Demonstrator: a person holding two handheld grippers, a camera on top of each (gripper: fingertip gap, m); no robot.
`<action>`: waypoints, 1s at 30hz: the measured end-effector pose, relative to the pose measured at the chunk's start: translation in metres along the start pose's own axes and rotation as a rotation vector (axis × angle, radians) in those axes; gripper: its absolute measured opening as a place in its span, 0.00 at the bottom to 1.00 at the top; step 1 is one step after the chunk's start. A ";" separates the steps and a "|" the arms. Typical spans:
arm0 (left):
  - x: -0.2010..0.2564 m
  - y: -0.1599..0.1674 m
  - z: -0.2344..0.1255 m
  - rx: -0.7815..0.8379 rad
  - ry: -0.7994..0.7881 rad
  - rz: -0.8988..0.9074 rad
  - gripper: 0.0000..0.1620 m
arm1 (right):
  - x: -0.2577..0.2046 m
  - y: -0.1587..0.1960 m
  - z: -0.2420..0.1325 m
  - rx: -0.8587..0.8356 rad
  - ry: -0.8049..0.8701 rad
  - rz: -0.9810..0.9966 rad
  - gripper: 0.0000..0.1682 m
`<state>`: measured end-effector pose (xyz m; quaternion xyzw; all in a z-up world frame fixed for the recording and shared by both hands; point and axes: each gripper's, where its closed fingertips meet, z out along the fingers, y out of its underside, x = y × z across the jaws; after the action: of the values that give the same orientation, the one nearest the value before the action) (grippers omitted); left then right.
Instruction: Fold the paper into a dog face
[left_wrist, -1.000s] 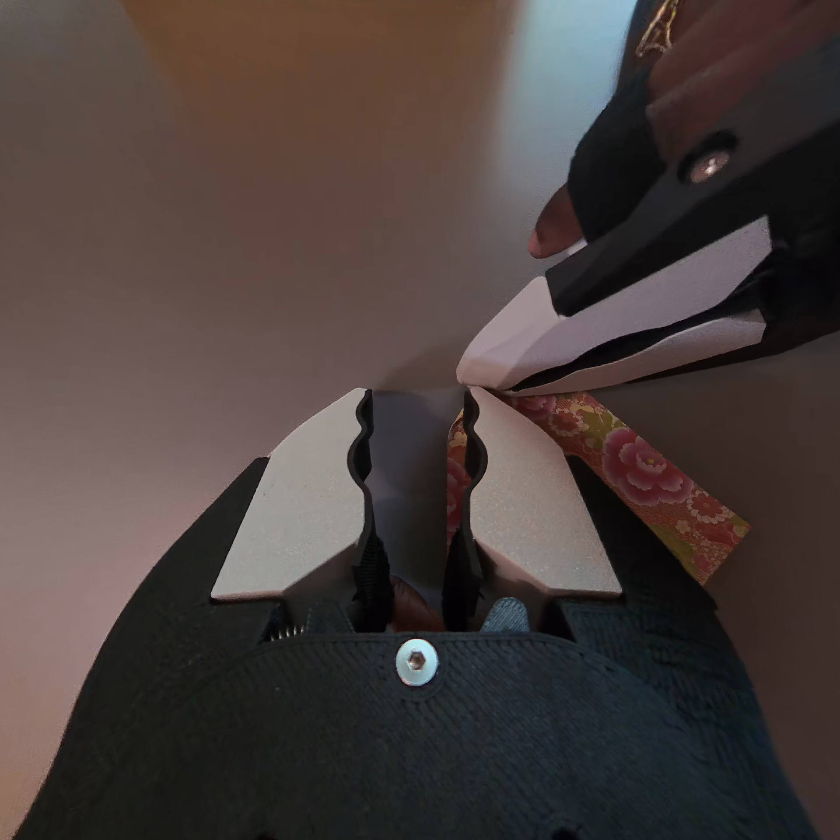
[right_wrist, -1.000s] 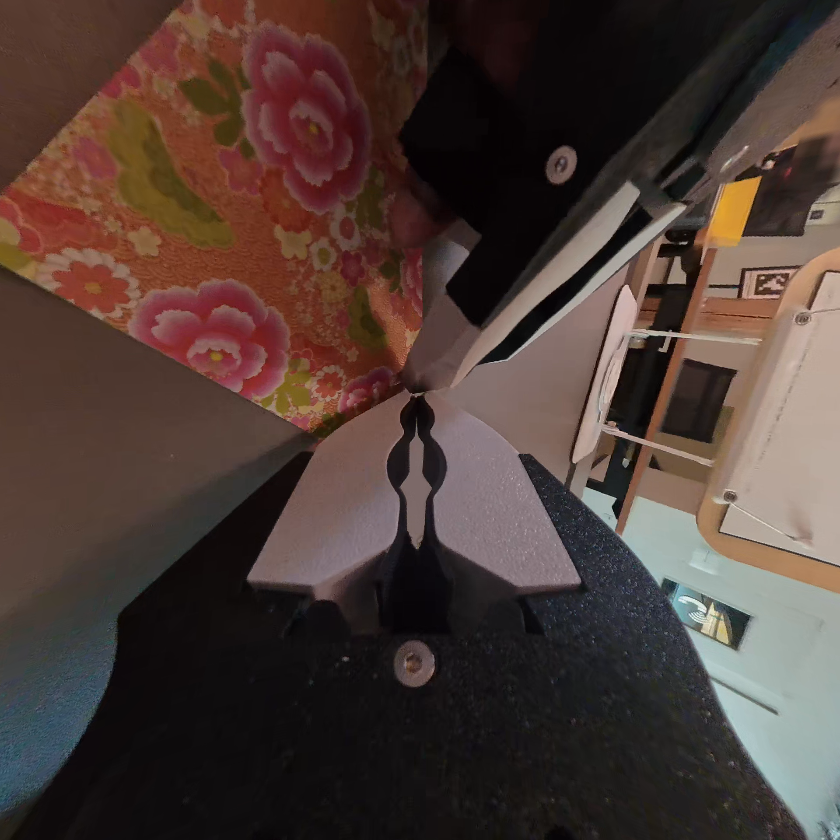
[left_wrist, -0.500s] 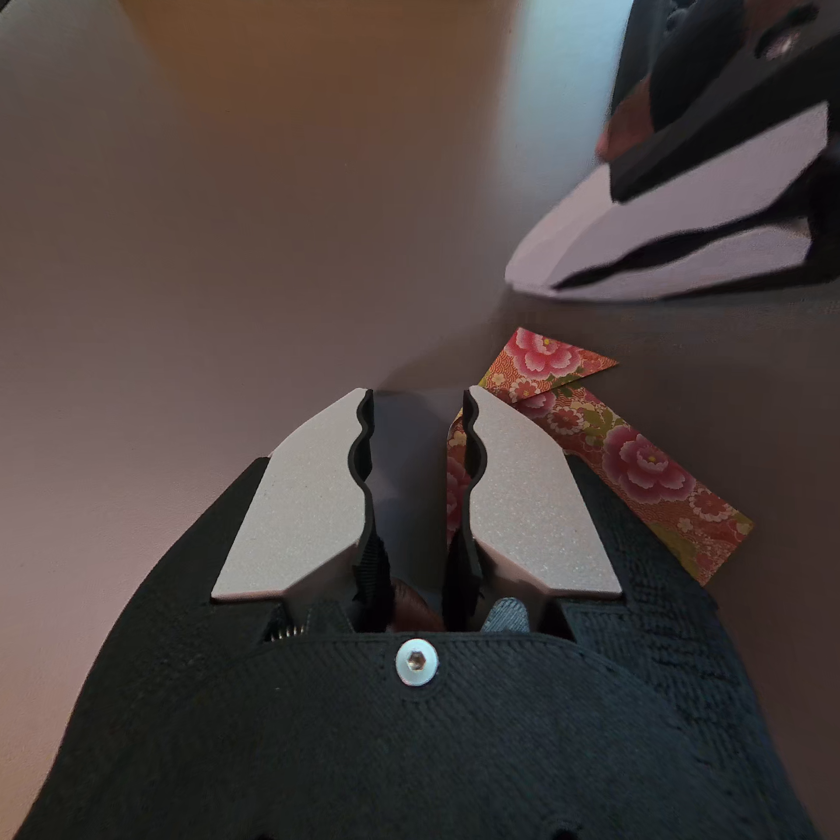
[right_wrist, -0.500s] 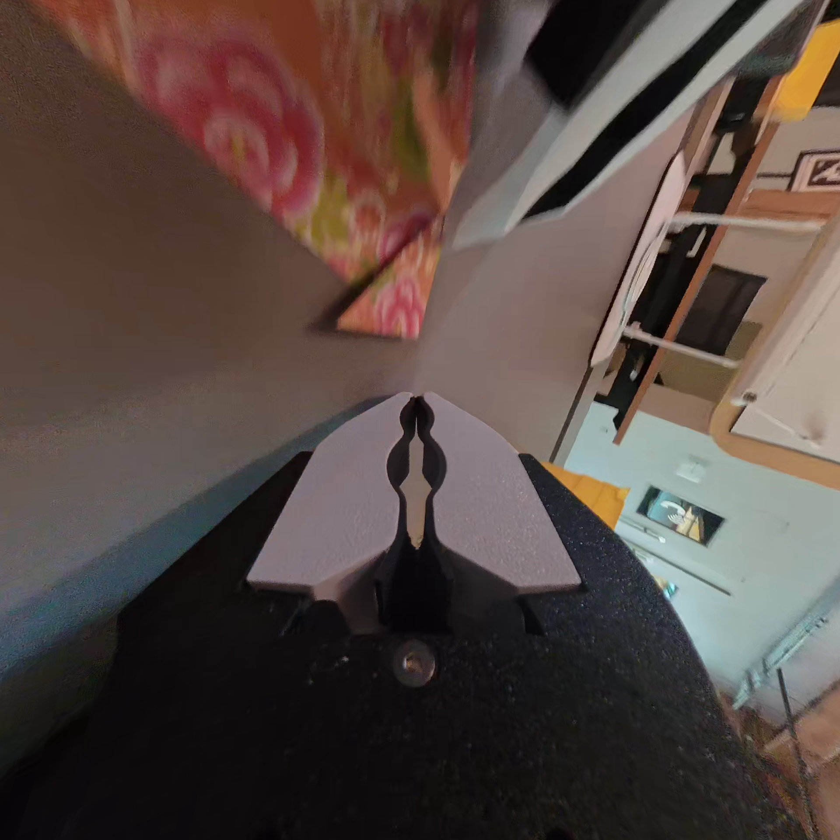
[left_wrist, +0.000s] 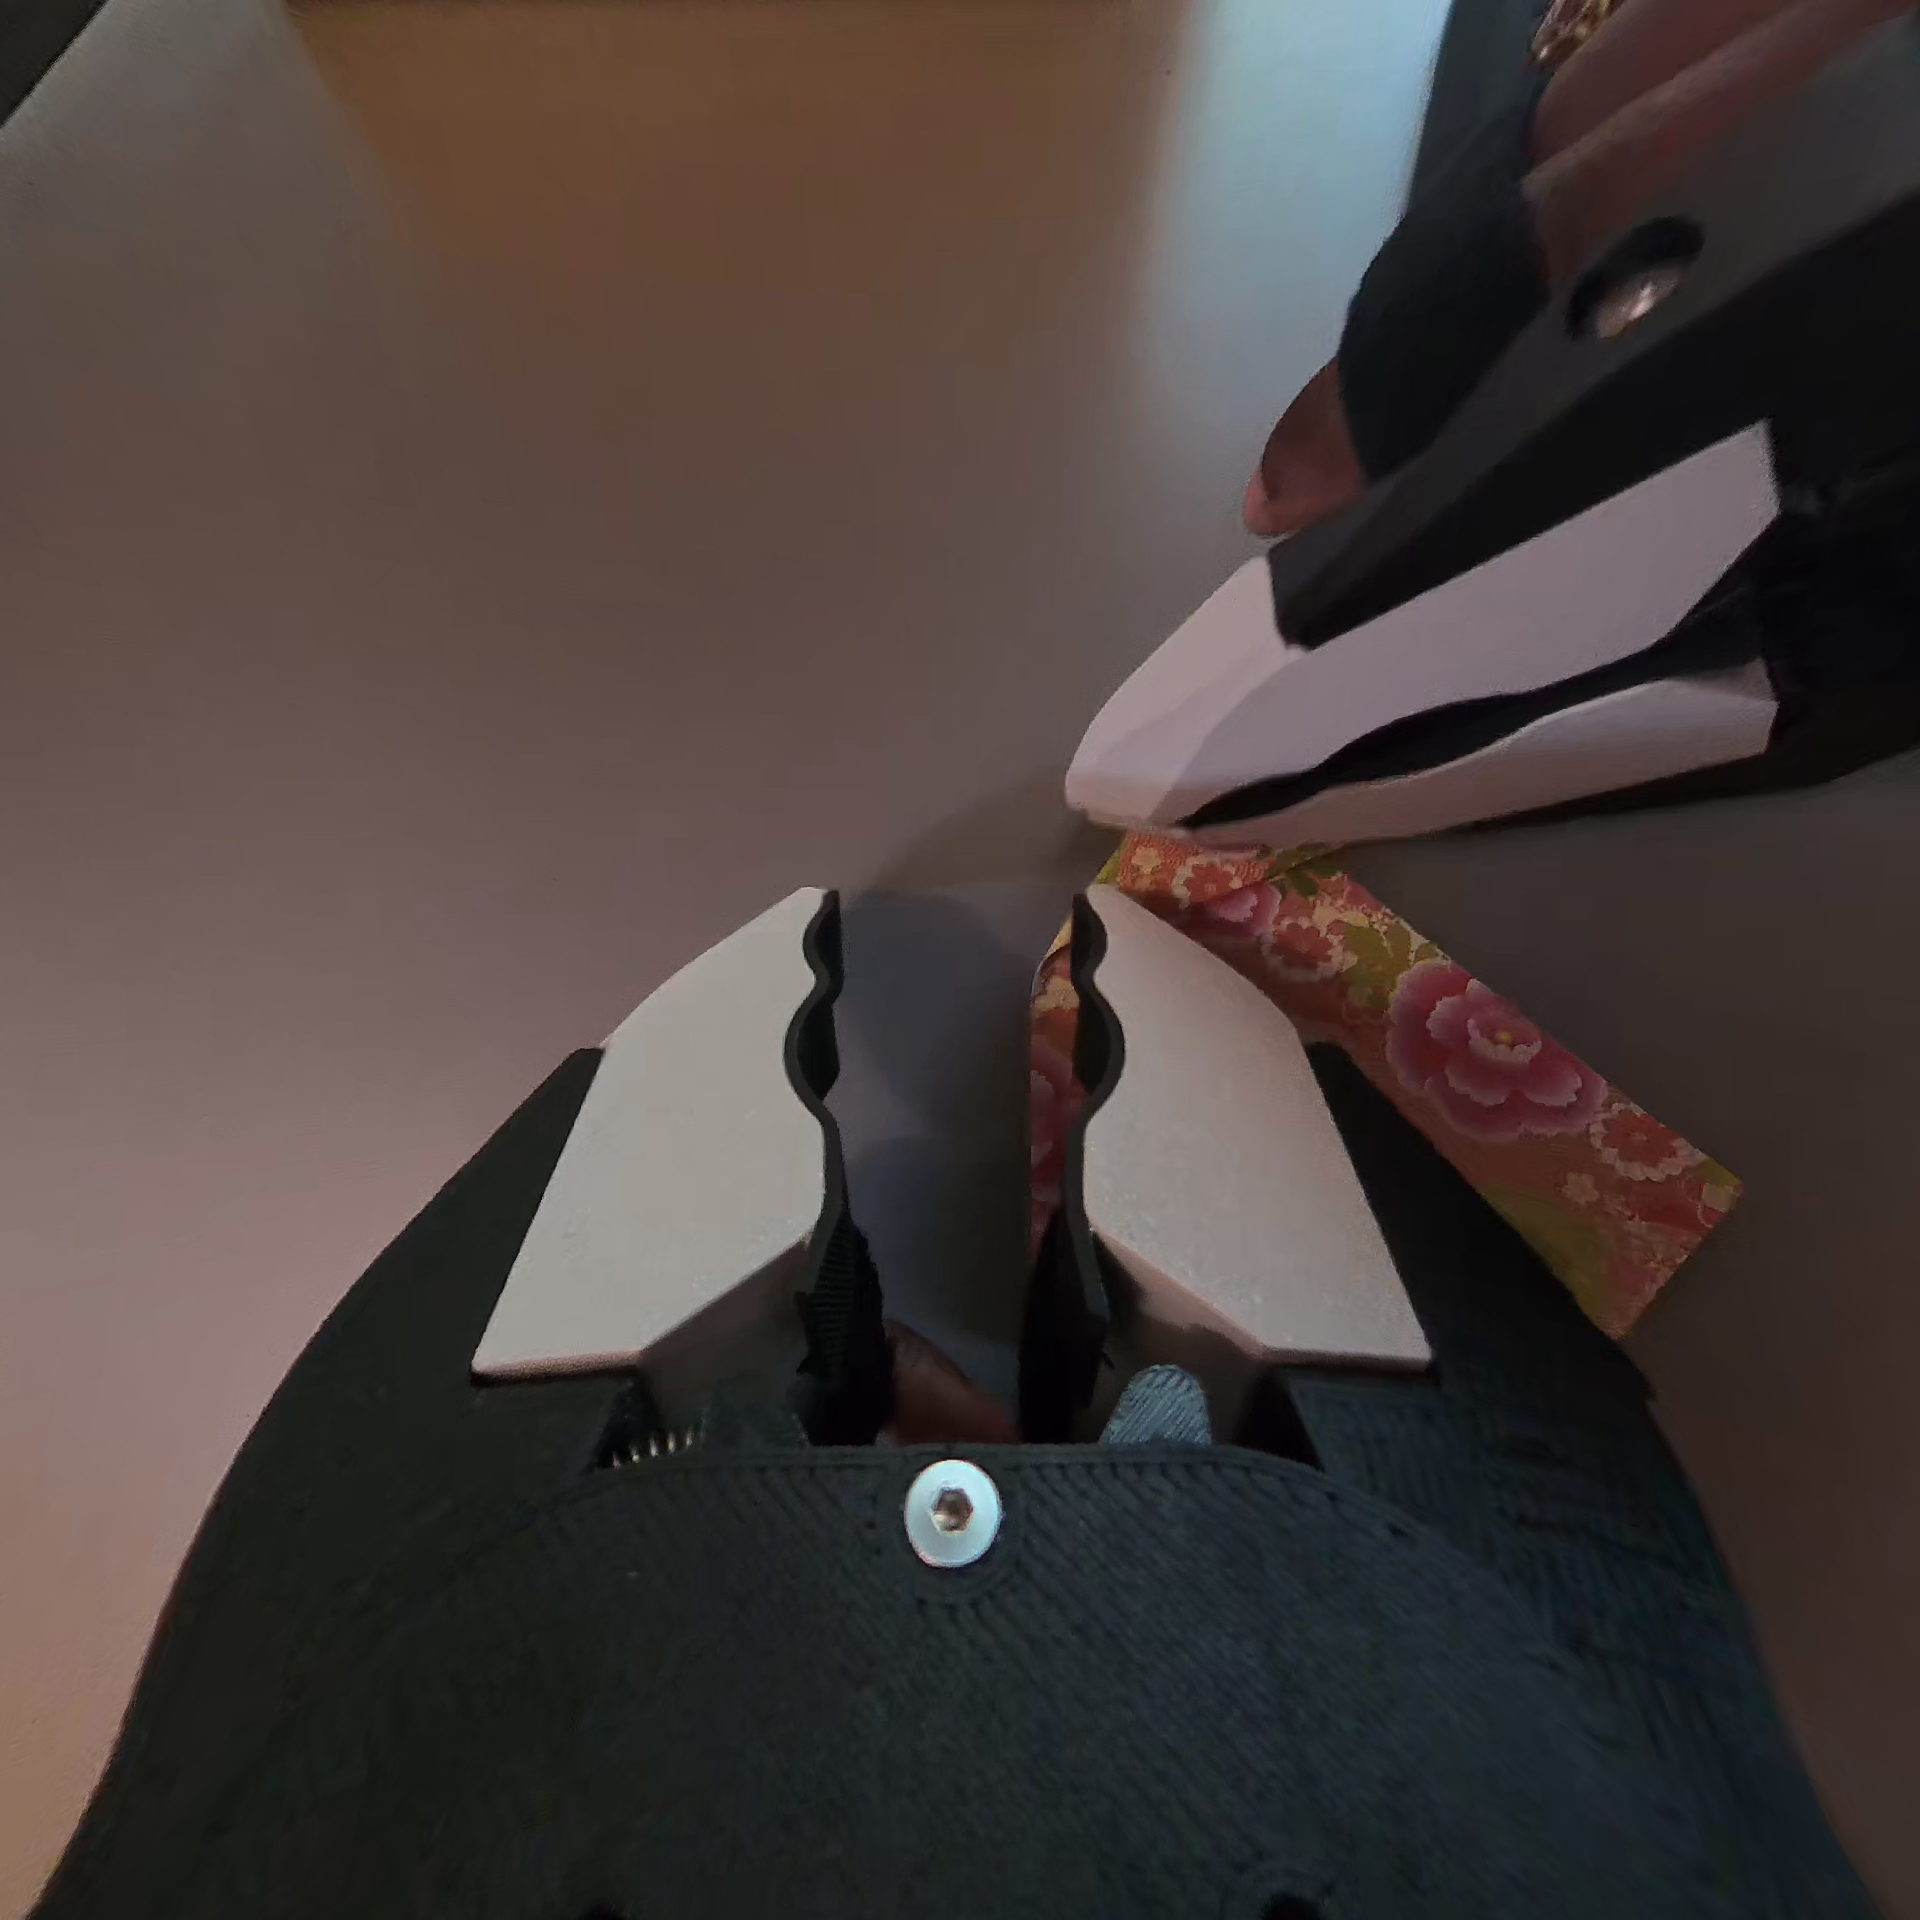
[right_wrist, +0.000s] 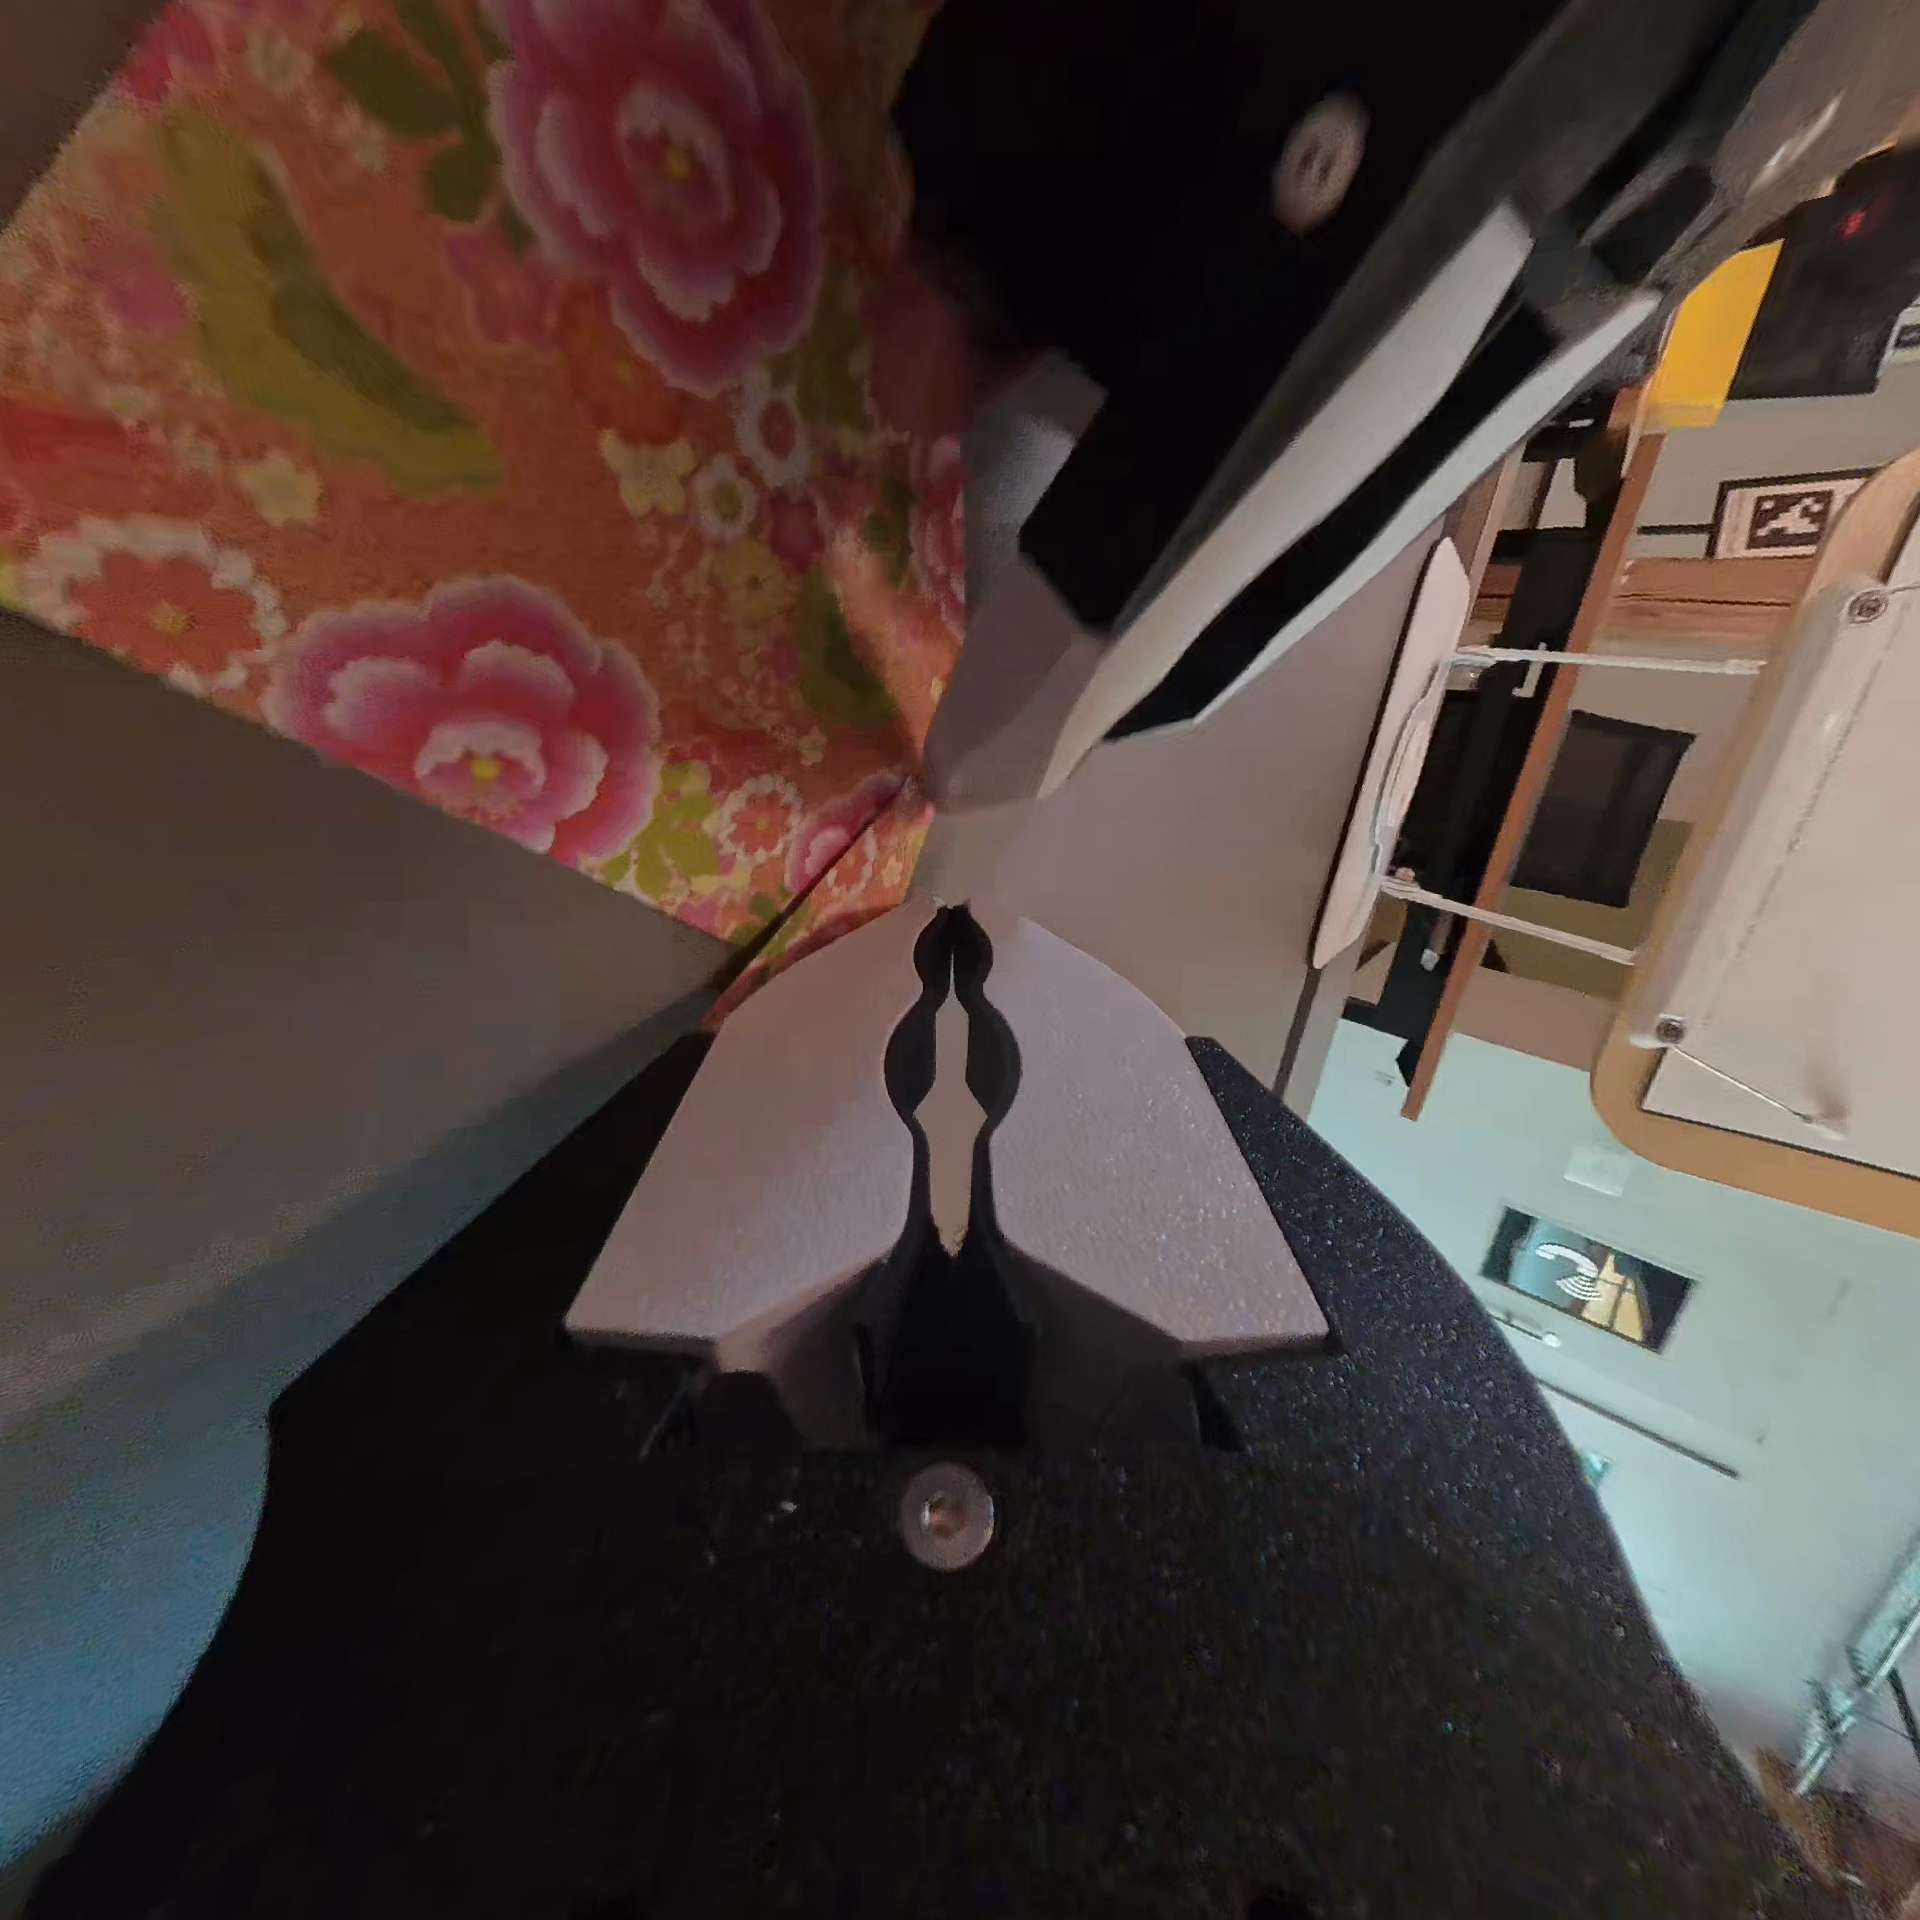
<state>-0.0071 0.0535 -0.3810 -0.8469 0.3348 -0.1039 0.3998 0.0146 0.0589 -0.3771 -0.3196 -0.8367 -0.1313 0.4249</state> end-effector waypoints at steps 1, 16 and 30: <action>-0.001 0.003 -0.003 -0.002 0.006 -0.004 0.29 | -0.001 0.003 -0.001 0.001 0.004 -0.008 0.00; -0.009 0.012 -0.051 -0.003 -0.130 0.022 0.28 | 0.028 -0.015 -0.010 0.159 0.067 0.007 0.01; -0.001 0.035 -0.041 -0.105 -0.059 -0.008 0.21 | 0.003 -0.034 0.012 0.029 -0.015 -0.152 0.00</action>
<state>-0.0434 0.0132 -0.3804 -0.8708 0.3244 -0.0629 0.3641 -0.0163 0.0410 -0.3801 -0.2498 -0.8636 -0.1486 0.4120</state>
